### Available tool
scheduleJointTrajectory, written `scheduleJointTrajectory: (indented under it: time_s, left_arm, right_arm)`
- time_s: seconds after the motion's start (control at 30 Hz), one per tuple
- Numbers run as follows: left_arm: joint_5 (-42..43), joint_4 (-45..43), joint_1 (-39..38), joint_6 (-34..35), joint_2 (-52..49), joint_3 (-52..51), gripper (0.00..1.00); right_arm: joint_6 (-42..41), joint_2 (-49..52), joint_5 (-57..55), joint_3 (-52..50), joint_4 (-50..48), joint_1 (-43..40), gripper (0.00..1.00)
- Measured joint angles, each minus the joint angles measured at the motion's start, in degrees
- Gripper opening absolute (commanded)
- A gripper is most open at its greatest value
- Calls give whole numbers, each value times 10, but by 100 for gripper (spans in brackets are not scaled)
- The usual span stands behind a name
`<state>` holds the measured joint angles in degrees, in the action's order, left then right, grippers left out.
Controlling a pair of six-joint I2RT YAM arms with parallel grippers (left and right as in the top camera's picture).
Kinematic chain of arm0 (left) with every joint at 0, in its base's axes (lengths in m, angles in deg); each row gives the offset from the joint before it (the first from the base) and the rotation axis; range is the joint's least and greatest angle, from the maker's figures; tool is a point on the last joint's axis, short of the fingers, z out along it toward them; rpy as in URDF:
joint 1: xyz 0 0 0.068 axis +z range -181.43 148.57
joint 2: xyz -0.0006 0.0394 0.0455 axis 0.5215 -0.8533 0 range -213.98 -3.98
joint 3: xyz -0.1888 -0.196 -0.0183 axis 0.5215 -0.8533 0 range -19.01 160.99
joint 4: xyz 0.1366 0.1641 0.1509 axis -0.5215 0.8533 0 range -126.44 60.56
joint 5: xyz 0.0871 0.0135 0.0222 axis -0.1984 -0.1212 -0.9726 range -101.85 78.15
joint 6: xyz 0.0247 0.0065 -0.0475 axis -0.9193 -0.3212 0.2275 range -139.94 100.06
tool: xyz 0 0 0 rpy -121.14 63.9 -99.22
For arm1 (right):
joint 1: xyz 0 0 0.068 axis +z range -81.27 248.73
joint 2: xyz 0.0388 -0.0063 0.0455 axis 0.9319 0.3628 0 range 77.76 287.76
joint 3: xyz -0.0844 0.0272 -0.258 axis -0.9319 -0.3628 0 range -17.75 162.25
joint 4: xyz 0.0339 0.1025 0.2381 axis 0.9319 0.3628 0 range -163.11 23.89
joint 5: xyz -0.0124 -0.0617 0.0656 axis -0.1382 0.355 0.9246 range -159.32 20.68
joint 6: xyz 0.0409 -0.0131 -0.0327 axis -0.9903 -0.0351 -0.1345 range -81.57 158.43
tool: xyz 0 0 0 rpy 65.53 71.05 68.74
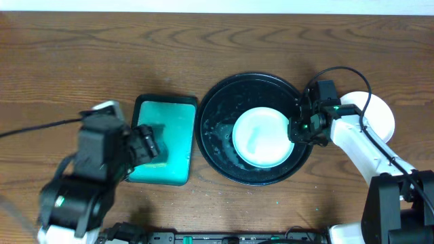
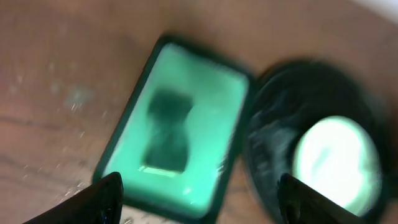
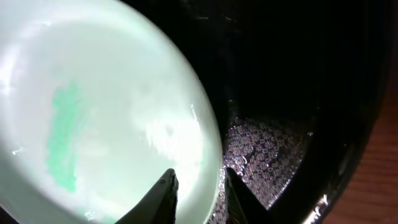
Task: Clean dirty plates on tray and stack at the side
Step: 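Move the right gripper to the remaining green plate's rim, then pick up the sponge with the left gripper and bring it toward the plate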
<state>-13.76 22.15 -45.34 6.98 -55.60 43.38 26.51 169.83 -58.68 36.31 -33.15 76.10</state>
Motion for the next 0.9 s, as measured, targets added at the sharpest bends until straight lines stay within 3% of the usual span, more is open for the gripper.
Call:
scheduleJointTrajectory:
  time_s: [0.13, 0.2, 0.3, 0.47, 0.5, 0.73, 0.9]
  left_arm:
    - [-23, -10, 0, -20, -127, -40, 74]
    - [-26, -38, 1, -24, -211, -49, 61]
    - [-9, -86, 16, -28, -317, -50, 54]
    - [61, -150, 68, -31, -471, -54, 22]
    - [71, -152, 74, -32, -481, -54, 7]
    - [94, -103, 81, -45, -472, -40, 7]
    - [102, -63, 78, -56, -366, -28, 7]
  right_arm:
    - [14, -96, 1, 0, 0, 0, 23]
    - [17, -186, 1, 2, 0, 0, 23]
    - [16, -245, 1, 3, 15, 0, 21]
    - [0, -260, 1, 3, 62, 0, 22]
    - [-2, -254, 1, 3, 70, 0, 23]
    - [-63, -158, -51, 3, 62, -2, 26]
    - [-60, -53, -30, 3, 26, -14, 39]
